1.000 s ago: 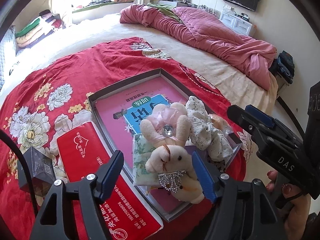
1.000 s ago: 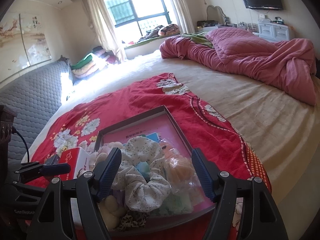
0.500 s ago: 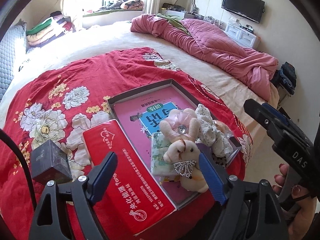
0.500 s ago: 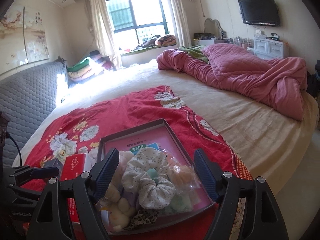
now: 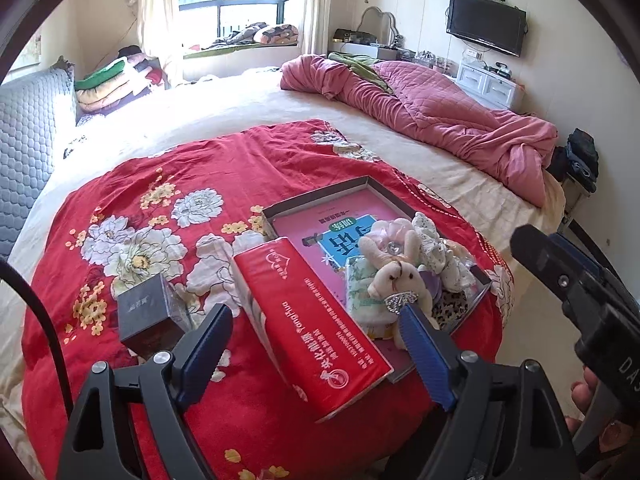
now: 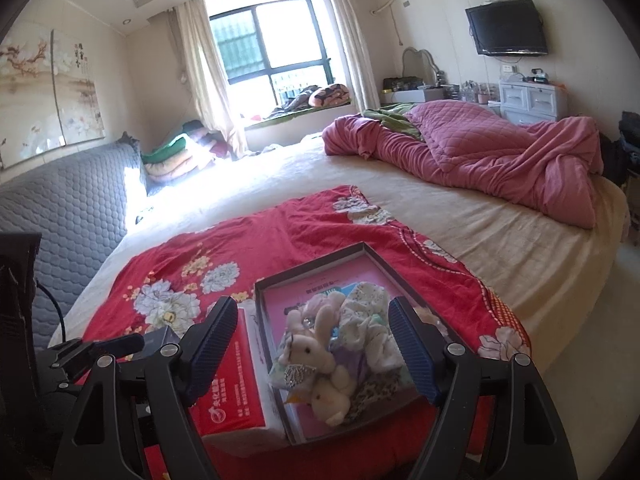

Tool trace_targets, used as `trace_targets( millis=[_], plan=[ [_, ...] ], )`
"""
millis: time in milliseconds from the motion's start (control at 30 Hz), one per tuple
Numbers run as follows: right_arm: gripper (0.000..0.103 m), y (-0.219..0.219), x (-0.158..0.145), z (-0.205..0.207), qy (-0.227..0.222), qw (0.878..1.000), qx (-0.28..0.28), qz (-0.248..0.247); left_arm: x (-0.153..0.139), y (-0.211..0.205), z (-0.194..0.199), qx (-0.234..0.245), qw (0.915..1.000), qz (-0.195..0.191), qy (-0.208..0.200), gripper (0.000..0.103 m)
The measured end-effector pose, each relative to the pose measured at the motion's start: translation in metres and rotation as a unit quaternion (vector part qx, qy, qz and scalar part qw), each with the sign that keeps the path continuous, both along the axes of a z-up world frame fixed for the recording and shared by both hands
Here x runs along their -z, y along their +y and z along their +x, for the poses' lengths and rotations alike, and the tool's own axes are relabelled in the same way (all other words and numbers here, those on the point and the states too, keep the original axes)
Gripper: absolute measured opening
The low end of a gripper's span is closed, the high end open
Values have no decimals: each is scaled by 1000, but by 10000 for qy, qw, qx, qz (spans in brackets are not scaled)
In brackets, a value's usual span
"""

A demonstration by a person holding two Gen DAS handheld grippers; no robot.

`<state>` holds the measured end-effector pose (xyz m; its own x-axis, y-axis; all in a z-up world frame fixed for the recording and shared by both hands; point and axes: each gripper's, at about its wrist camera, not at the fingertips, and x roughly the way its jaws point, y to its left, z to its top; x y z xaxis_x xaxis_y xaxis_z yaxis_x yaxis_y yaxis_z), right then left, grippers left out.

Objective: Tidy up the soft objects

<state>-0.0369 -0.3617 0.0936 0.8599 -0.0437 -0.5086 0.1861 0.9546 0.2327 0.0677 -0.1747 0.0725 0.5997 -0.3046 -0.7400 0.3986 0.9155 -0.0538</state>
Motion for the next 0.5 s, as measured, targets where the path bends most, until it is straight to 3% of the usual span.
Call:
trace_targets(
  millis=[167,500],
  plan=[
    [79,16,1,-27,-13,9999,150,-53,3,19,-13,-154,9999,-41,12,84],
    [79,38,23,-42,587,9966,128,-555,19,38,-45,-303,9993,-119,178,84]
  ],
)
